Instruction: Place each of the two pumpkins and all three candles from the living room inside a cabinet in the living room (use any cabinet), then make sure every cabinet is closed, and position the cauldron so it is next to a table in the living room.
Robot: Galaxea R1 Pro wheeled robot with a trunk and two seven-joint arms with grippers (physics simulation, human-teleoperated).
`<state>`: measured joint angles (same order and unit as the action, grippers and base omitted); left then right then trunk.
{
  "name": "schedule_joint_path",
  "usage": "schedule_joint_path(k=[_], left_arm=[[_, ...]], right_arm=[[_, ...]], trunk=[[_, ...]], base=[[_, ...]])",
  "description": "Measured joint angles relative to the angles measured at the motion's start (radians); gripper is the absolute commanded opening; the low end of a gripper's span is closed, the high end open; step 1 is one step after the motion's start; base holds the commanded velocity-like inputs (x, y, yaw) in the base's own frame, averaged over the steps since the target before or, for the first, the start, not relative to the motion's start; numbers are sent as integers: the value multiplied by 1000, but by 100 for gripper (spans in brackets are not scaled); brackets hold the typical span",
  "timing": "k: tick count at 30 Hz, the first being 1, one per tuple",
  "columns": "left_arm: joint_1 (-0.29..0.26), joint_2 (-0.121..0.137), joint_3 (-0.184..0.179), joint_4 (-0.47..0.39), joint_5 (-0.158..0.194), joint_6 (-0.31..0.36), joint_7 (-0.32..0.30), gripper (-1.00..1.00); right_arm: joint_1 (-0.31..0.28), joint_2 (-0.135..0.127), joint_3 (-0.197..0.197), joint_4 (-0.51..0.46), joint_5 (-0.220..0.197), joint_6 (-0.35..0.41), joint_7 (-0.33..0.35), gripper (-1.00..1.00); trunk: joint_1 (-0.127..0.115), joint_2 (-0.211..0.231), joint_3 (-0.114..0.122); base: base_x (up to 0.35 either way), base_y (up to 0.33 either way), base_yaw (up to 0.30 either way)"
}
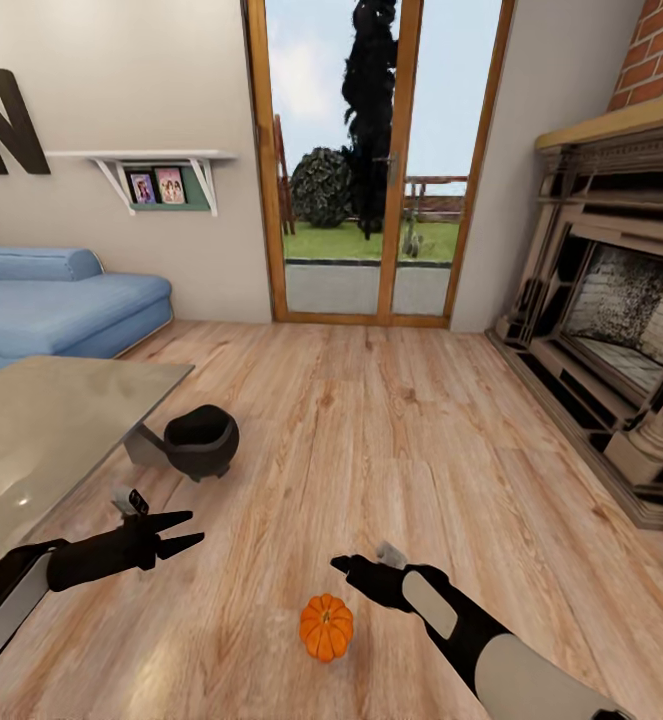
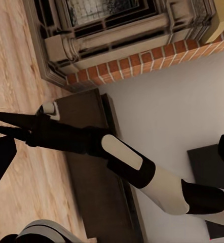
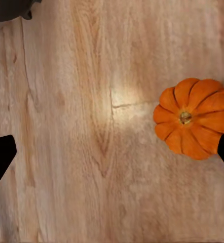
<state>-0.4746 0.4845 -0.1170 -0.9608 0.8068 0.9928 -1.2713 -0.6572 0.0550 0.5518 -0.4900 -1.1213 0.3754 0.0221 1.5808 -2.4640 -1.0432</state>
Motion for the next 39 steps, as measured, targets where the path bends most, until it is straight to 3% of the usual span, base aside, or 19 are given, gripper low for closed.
schedule_joint_path(k=[3, 6, 11, 20, 23, 30, 39], left_arm=[[0, -1, -1, 0, 0, 0, 0, 100], [0, -1, -1, 0, 0, 0, 0, 100], [0, -1, -3, 0, 0, 0, 0, 100], [0, 0, -2, 8, 0, 0, 0, 100], [0, 1, -2, 9, 0, 0, 0, 100], [0, 1, -3, 9, 0, 0, 0, 100], [0, 1, -3, 9, -2, 0, 0, 100]], right_arm=[[0, -12, -2, 4, 4, -4, -67, 100], [0, -19, -3, 19, 3, -6, -92, 100], [0, -22, -5, 108, 0, -8, -97, 100], [0, -21, 1, 121, 9, -35, -85, 100], [0, -21, 7, 119, 9, -60, -61, 100], [0, -22, 11, 125, 4, -71, 89, 100], [0, -22, 14, 125, 8, -100, 133, 100]], trunk=[[11, -21, -9], [20, -36, -19], [22, -37, -39], [26, -39, -74], [28, -40, -85], [31, -41, -112], [35, -43, -147]], base=[[0, 0, 0], [0, 0, 0], [0, 0, 0], [0, 0, 0], [0, 0, 0], [0, 0, 0], [0, 0, 0]])
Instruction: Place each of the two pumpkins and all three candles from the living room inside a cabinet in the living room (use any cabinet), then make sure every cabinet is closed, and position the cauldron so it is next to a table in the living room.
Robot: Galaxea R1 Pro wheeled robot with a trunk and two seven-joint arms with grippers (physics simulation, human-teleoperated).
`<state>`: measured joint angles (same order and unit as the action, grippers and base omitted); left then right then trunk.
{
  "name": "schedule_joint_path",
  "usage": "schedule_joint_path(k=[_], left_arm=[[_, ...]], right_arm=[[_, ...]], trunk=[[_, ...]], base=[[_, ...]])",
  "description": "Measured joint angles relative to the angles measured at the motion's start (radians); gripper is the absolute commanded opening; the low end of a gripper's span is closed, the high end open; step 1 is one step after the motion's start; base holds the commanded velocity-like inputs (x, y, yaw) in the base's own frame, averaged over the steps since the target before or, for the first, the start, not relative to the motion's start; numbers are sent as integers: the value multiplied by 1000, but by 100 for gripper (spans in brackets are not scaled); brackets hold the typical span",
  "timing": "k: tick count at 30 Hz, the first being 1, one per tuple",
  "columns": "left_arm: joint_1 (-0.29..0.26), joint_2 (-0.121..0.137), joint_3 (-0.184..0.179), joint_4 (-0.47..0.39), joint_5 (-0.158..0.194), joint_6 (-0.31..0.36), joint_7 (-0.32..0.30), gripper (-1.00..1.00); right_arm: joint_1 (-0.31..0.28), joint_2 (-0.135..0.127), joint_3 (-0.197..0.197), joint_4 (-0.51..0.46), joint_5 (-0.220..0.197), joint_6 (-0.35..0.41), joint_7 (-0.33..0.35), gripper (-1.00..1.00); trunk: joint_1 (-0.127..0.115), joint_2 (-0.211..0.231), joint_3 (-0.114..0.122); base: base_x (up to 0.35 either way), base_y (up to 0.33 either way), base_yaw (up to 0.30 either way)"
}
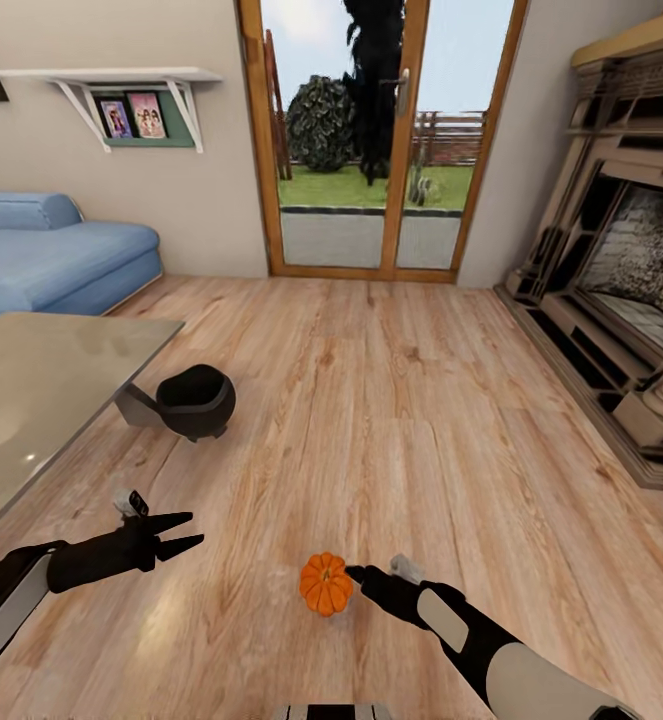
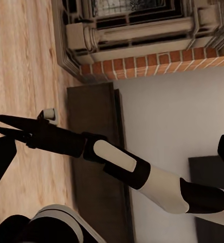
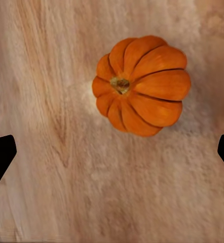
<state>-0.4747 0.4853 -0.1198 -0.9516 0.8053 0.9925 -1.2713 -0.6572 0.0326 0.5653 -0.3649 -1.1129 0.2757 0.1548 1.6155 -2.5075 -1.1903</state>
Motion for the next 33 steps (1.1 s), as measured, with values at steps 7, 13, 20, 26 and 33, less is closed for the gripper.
schedule_joint_path(k=[7, 13, 20, 26, 33], left_arm=[[0, -1, 0, -1, -1, 0, 0, 100], [0, -2, 0, -1, -2, 0, 0, 100], [0, -2, 0, -2, -2, 0, 0, 100], [0, -2, 0, -2, -2, 0, 0, 100], [0, -2, -1, -2, -2, 0, 0, 100]], right_arm=[[0, 0, 1, 2, 2, -8, 27, 100], [0, 0, 4, 1, 2, -30, 36, 100], [0, 0, 5, 4, 3, -36, 82, 100], [0, 0, 5, 3, 3, -37, 86, 100], [0, 0, 5, 2, 3, -38, 86, 100]], trunk=[[3, -2, -27], [6, -3, -50], [9, -5, -77], [12, -6, -101], [15, -8, -128]], base=[[0, 0, 0], [0, 0, 0], [0, 0, 0], [0, 0, 0], [0, 0, 0]])
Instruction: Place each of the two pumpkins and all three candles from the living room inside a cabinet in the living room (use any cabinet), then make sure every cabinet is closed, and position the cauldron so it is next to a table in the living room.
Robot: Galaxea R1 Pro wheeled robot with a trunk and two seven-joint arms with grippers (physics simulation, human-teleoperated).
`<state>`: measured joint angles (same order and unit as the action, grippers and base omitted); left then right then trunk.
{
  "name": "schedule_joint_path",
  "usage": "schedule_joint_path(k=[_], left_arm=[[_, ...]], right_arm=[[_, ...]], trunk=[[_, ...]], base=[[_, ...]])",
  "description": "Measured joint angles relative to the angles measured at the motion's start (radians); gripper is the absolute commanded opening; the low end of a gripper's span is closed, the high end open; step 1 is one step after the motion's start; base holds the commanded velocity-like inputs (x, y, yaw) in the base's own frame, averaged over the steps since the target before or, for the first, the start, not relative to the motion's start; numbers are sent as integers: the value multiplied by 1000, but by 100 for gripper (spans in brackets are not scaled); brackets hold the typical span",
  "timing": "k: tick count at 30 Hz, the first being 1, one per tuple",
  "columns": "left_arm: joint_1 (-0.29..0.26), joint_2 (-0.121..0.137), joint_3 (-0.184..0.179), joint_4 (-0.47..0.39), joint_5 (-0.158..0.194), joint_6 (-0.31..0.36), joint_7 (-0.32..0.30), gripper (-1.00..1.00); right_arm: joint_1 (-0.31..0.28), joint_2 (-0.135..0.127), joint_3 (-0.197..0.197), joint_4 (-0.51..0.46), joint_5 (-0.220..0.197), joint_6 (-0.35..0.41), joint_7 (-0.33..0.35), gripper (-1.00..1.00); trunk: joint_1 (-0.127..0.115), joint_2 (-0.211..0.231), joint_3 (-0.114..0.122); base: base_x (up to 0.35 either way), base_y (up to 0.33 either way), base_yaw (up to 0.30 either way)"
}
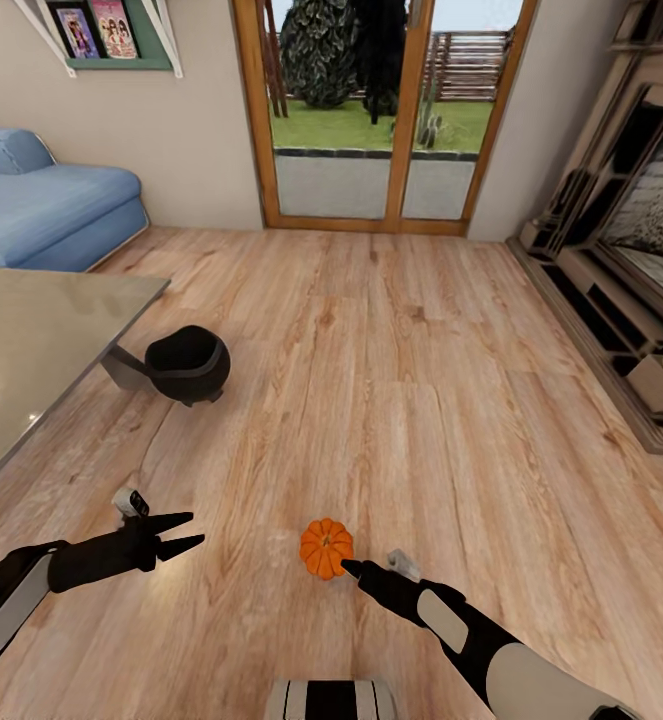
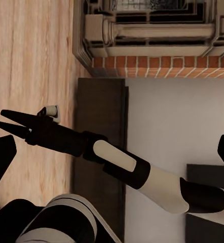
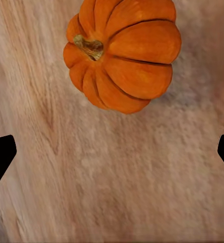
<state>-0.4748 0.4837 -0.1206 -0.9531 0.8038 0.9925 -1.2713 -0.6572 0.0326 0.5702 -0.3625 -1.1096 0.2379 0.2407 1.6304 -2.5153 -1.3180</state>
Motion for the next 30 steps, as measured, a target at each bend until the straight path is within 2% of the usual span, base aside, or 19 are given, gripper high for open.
schedule_joint_path(k=[15, 30], left_arm=[[0, 0, -1, -6, 0, 0, 0, 100], [0, -1, -3, -5, -1, 0, 0, 100]], right_arm=[[0, 0, 1, 0, 2, -27, 1, 100], [0, 0, 1, 1, 2, -28, 0, 100]], trunk=[[0, 0, 0], [0, 0, 0]], base=[[34, 1, 0], [22, 98, 0]])
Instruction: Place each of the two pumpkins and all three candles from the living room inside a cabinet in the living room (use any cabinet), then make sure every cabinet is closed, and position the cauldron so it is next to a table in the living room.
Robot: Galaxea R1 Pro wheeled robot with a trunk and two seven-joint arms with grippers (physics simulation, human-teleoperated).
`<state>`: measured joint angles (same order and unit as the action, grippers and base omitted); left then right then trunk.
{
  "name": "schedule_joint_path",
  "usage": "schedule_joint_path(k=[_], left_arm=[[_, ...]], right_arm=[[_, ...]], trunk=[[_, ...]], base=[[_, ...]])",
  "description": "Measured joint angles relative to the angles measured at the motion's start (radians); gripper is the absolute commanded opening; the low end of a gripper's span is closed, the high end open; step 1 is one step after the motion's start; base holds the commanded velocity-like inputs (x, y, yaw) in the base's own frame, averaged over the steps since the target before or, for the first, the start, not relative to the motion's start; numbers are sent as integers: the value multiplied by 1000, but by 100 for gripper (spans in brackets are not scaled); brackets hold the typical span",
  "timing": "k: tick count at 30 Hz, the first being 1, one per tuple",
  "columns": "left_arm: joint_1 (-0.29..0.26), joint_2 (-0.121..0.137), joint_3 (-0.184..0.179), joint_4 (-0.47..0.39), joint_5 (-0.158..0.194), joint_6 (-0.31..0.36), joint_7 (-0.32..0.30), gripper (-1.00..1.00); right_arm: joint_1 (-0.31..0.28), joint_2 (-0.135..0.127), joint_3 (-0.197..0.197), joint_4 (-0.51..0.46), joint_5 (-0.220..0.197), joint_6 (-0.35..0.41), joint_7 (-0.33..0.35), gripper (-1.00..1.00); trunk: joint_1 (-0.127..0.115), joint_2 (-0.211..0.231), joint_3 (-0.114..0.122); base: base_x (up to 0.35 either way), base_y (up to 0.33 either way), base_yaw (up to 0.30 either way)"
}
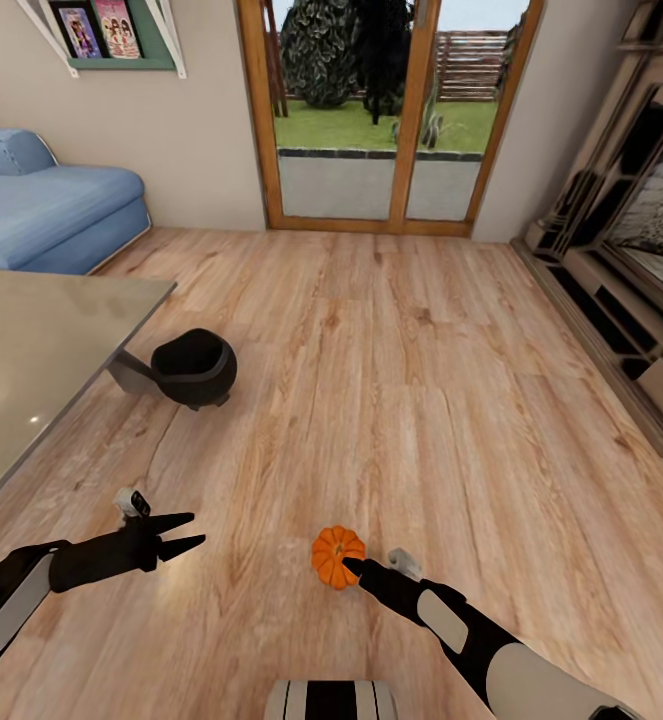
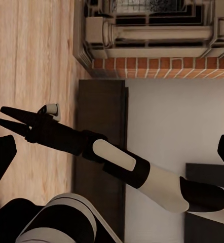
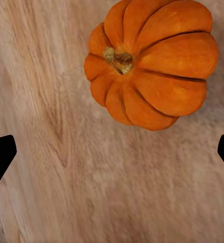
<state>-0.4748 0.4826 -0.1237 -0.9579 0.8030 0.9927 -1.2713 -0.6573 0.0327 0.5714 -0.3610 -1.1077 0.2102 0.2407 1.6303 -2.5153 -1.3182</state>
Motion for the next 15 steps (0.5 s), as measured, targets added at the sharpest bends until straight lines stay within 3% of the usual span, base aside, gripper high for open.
schedule_joint_path(k=[15], left_arm=[[0, 0, 2, 2, 1, 0, 0, 100]], right_arm=[[0, 2, -5, 9, -7, 1, -13, 100]], trunk=[[0, 0, 0]], base=[[84, 2, 0]])
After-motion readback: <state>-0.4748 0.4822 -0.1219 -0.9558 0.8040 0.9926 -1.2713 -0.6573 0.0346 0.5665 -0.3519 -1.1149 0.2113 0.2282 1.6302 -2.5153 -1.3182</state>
